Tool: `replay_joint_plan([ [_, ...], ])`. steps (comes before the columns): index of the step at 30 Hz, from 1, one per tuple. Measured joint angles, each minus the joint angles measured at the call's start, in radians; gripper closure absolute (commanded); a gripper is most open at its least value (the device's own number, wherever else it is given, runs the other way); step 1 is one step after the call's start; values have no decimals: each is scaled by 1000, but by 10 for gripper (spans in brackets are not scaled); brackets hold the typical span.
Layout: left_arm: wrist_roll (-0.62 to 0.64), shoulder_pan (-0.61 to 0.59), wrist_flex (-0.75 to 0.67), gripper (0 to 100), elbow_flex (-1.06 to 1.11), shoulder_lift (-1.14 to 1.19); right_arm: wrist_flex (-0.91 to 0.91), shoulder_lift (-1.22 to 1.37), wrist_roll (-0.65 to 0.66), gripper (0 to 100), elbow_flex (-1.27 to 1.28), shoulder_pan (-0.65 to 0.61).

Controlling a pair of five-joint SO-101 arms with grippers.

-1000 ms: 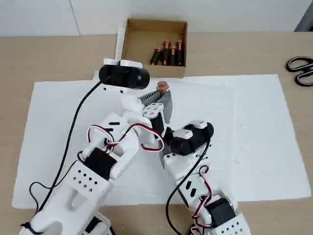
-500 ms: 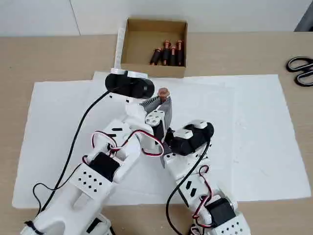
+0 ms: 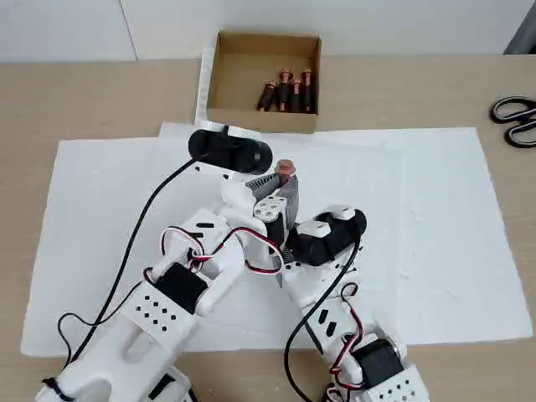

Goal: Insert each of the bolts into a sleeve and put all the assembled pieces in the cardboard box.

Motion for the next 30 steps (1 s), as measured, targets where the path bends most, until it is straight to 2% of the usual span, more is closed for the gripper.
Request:
replay_joint_plan([
  [18,0,6,158,994,-2,-46,0,0,0,995,0,-6],
  [30,0,8,163,994,44,-51,0,0,0,995,0,-6],
])
